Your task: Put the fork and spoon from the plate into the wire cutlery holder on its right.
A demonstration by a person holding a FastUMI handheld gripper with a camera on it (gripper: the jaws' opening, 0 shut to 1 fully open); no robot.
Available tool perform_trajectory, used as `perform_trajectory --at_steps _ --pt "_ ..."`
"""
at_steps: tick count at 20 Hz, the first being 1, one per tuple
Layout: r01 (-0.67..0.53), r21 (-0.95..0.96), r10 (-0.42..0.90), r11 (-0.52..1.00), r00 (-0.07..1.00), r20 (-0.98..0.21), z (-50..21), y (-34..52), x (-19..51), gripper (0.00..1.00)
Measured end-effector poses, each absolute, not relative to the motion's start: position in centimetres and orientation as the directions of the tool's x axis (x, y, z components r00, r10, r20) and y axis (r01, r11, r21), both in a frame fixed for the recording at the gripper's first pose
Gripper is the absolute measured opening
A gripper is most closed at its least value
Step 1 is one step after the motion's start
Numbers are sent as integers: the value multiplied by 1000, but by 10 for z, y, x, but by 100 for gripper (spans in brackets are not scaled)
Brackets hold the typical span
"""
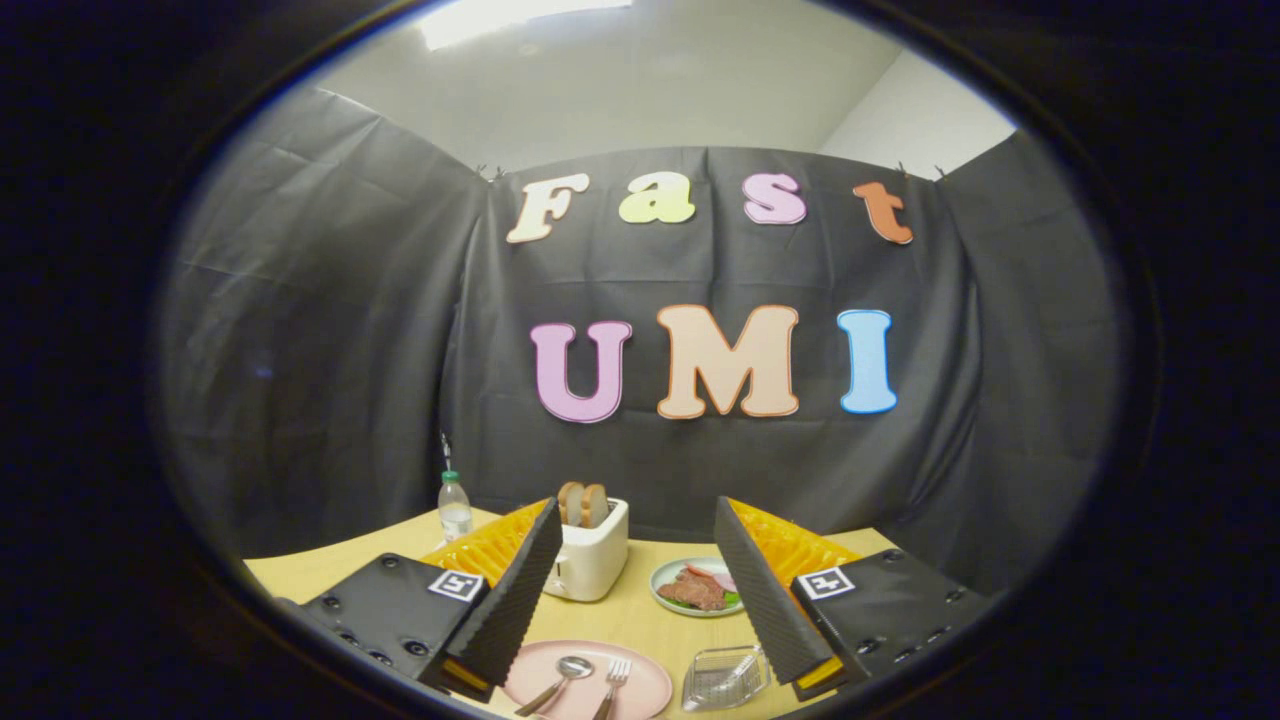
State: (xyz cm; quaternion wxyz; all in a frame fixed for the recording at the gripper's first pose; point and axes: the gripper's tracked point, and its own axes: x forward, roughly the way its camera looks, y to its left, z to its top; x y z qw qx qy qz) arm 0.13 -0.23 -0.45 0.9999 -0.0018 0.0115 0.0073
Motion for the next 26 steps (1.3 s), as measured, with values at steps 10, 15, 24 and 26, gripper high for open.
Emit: perform_trajectory --at_steps 10,15,24,26 --pt "-42 -10 42 999 997 -59 -19 9 3 97" --pt "-54 11 55 998 991 -122 -44 14 2 97" --pt "-80 26 84 996 964 -253 -101 25 2 97" --pt "-88 18 89 996 955 -284 -116 27 1 98"
